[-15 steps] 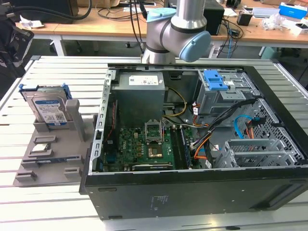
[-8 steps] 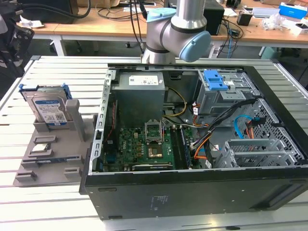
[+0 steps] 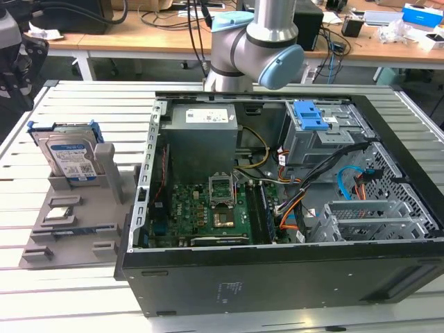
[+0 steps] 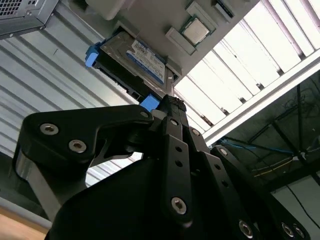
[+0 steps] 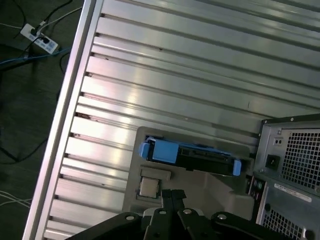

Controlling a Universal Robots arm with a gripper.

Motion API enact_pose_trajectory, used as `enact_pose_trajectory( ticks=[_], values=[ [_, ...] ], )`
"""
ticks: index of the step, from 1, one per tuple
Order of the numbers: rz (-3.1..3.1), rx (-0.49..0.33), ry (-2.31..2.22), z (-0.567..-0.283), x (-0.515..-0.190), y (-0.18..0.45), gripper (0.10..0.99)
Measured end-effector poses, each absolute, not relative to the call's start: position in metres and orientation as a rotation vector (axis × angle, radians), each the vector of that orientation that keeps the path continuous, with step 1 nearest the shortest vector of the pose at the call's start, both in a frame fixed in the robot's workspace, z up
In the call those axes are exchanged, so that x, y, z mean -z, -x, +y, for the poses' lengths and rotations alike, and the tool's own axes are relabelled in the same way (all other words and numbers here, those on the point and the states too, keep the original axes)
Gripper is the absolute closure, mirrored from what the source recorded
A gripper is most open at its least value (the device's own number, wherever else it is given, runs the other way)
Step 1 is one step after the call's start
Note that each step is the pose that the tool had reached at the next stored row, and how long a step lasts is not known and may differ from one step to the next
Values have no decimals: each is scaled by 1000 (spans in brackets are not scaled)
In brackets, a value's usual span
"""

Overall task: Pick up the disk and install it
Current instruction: 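Pick up the disk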

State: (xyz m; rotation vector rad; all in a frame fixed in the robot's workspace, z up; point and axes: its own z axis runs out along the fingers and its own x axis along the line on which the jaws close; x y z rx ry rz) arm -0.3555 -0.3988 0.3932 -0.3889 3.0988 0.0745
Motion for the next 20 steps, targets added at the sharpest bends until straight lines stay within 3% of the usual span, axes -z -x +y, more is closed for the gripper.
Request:
enact_pose_trajectory(
  ticks=[20],
  values=[
    [3044, -77, 723, -399, -393, 355, 984]
  ],
)
